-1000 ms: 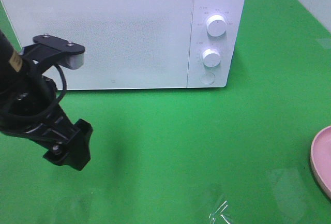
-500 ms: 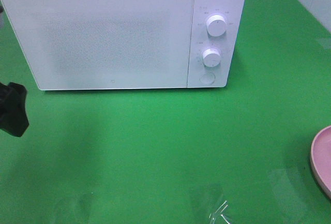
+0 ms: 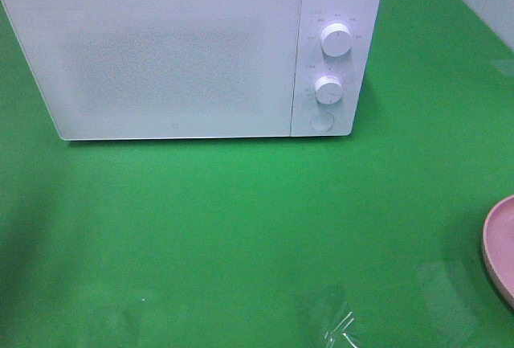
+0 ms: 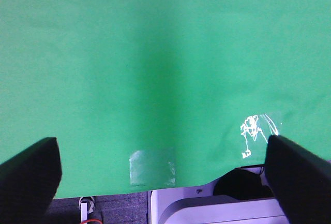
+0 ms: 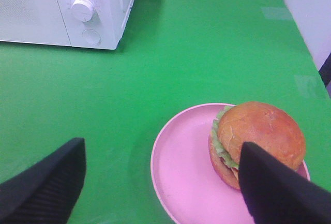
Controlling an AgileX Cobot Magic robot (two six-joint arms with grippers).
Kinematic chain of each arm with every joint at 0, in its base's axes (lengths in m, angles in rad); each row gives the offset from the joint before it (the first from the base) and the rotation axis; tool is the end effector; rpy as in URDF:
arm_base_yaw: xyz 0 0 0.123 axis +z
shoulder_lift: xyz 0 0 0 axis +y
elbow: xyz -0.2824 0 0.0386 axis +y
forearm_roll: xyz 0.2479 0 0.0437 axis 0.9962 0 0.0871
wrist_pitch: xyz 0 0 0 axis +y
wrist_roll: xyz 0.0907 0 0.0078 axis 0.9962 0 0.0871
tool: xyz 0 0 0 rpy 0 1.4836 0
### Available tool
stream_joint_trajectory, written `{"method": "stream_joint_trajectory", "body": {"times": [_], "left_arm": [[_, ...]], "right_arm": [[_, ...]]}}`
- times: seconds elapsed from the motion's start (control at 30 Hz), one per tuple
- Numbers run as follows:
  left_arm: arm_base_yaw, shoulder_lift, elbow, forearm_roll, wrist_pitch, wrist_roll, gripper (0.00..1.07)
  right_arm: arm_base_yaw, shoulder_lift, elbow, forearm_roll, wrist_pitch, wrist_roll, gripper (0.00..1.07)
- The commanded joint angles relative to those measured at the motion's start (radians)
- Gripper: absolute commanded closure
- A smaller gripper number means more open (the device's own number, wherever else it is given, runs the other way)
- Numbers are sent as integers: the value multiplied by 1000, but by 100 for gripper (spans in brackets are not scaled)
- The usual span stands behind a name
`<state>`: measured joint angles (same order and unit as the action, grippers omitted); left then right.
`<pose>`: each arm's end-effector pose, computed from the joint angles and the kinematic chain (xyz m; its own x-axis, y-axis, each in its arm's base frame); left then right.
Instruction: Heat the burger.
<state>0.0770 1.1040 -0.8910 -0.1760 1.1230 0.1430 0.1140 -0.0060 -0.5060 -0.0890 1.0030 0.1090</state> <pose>0.1883 0.0001 0.2977 -0.9435 -0.0073 -0.3314 0.0372 0.9911 -0.1278 -0.0036 -0.0073 0.2838 -0.3907 0.0165 -0.9204 -0.0211 0.9994 0.0269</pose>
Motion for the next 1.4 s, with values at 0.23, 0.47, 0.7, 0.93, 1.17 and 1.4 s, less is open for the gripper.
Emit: {"method": "stream_joint_trajectory", "body": {"times": [0.23,0.47,0.7,0.93,1.17,1.4], "left_arm": [[7,-304,191,18,-39,17,6],[7,-617,321,49,-50,22,7],[-2,-851,380,54,-75,23,7],[-2,-1077,387,68,-79,18,7],[-2,-1130,387,81,-79,14,7],[-2,-1134,387,81,-79,14,7]], "right_arm": [[-7,-23,0,1,-1,-9,31],[-7,-23,0,1,-1,-9,31],[-7,-23,0,1,-1,-9,31],[-7,-23,0,1,-1,-9,31],[-7,-23,0,0,-1,-8,31],[-7,-15,0,0,-1,-8,31]]}}
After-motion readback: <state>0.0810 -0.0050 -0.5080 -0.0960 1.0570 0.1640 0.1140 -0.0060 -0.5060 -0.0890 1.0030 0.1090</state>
